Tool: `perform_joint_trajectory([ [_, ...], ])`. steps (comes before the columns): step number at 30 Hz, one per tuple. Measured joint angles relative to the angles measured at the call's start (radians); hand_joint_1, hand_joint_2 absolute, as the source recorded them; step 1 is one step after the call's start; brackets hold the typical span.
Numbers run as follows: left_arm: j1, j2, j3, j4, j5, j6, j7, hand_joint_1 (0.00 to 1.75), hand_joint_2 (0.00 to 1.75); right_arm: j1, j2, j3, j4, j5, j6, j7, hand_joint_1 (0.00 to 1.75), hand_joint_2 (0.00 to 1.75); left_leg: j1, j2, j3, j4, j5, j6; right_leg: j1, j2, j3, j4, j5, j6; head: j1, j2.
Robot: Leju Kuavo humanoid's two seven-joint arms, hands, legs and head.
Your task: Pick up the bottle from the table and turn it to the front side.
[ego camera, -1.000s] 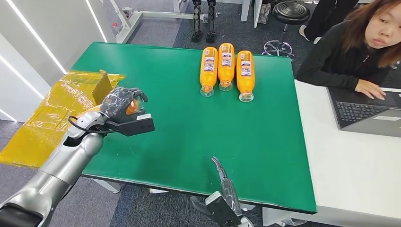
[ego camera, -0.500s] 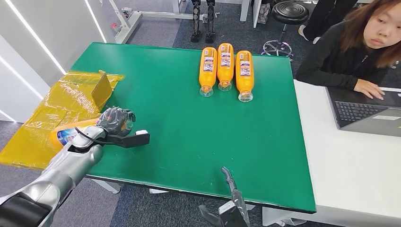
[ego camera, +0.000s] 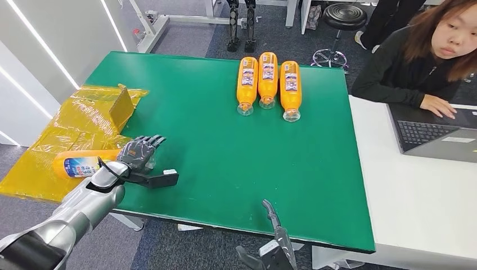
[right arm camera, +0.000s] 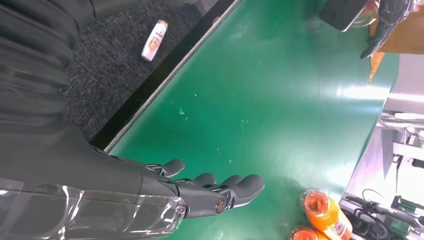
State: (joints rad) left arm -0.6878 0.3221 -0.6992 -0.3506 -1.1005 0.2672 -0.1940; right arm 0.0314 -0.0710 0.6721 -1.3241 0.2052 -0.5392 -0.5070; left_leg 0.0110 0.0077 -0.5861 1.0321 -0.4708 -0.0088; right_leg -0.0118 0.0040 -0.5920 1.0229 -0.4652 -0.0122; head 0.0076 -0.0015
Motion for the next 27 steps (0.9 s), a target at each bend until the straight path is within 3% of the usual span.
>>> perform_joint_trajectory([
  [10,0.007,-0.018,0.005,0.0,0.014,0.11,-0.003,0.0,1.75,-0.002,-0.001,0.003,0.001,-0.007,-0.031,0.0,0.0,1.75,0.0,-0.001,0.001,0.0,0.0,0.0,0.0,0.0,0.001,0.0,0.0,0.0,0.0,0.0],
  [15,0.01,-0.02,0.019,-0.051,0.043,0.053,-0.044,0.0,1.75,0.0,-0.001,-0.001,0.0,-0.002,-0.04,0.004,0.0,1.75,0.0,-0.001,0.001,0.0,0.001,0.0,0.0,-0.001,0.001,0.0,0.0,0.0,0.0,0.0],
  [21,0.054,0.084,0.027,-0.345,0.124,-0.112,-0.039,0.0,1.75,0.023,0.0,-0.038,-0.021,0.047,-0.048,-0.001,0.0,1.75,0.0,0.0,-0.001,0.0,0.001,-0.001,0.0,0.0,-0.002,0.0,0.0,0.0,0.0,0.0],
  [24,0.104,0.134,0.056,-0.535,0.183,-0.096,-0.047,0.0,1.75,0.039,0.0,-0.059,-0.043,0.067,-0.083,-0.025,0.0,1.75,0.0,-0.001,-0.002,0.0,0.0,-0.001,0.0,0.0,-0.002,0.0,0.0,0.0,0.0,0.0],
  [27,0.148,0.152,0.092,-0.668,0.215,-0.071,-0.055,0.0,1.75,0.052,0.0,-0.075,-0.072,0.078,-0.105,-0.04,0.0,1.75,0.0,-0.001,-0.002,0.0,0.0,-0.001,0.0,0.0,-0.002,0.0,0.0,-0.001,0.0,0.0],
])
